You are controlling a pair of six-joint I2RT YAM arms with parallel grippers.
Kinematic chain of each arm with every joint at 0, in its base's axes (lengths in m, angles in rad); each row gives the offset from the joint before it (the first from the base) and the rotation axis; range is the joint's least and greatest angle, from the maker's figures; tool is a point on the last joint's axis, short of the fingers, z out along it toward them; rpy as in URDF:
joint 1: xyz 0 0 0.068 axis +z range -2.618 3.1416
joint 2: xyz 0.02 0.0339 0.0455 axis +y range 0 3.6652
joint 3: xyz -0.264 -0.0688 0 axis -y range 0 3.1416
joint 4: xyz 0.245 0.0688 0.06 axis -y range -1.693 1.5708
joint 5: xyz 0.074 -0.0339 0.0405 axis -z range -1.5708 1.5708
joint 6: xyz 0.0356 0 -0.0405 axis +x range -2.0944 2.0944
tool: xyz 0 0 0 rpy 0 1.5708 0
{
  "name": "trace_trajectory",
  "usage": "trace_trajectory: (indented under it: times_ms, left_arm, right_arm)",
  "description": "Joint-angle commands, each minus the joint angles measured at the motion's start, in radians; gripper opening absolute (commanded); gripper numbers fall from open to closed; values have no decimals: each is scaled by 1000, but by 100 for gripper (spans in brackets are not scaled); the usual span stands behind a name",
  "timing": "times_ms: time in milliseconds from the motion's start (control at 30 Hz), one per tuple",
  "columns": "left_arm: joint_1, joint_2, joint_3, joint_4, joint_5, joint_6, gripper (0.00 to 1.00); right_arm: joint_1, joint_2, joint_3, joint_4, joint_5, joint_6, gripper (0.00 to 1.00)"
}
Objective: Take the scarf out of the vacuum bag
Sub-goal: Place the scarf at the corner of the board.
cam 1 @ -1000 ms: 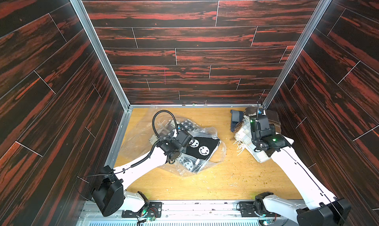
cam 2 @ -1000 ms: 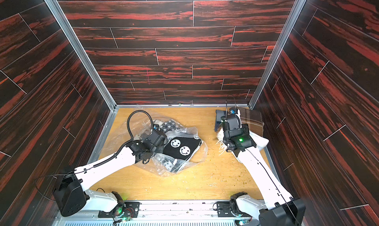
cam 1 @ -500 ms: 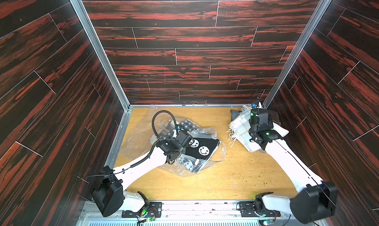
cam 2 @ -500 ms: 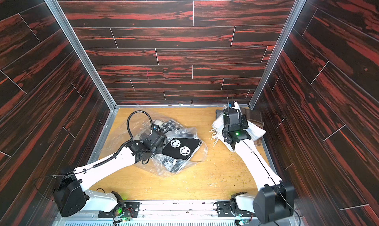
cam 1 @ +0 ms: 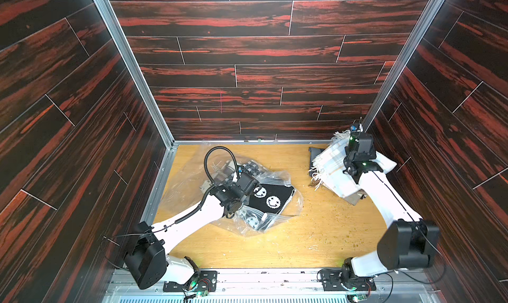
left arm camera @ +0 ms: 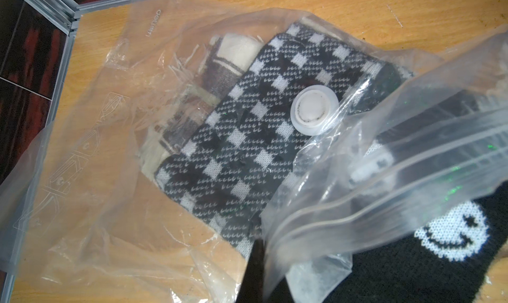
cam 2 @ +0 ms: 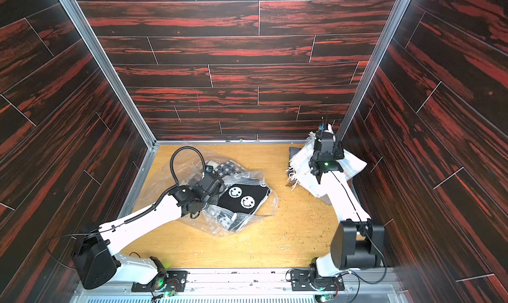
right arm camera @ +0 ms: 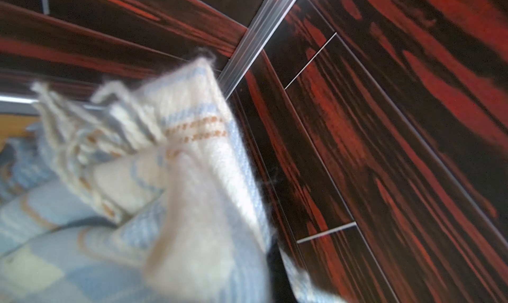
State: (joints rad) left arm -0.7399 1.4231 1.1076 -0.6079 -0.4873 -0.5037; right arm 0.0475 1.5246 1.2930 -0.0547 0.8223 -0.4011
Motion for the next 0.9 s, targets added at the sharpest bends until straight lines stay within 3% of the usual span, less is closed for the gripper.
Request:
trace_trajectory:
  times_ms: [0, 300, 333, 400, 467, 500, 867]
  left_arm:
    - [7, 8, 49, -53, 11, -14, 0]
    - [7, -19, 64, -61, 17, 3, 0]
    - [7, -19, 66, -68, 21, 3, 0]
    - [6, -32, 59, -72, 24, -1, 0]
    - [8, -45, 45, -69, 20, -4, 0]
    - [7, -53, 41, -68, 22, -5, 0]
    - [6, -146, -75, 24, 67, 29, 0]
  right_arm:
    - [-31, 58, 52, 61, -36, 51, 0]
    - [-107, 247, 170, 56, -82, 156, 0]
    - [-116, 263, 187, 43, -86, 177, 6]
    - [-133, 296, 232, -14, -120, 234, 53]
    - [-138, 313, 267, -64, -163, 283, 91]
    - [-138, 320, 282, -83, -179, 306, 98]
    - [-141, 228, 244, -161, -470, 621, 98]
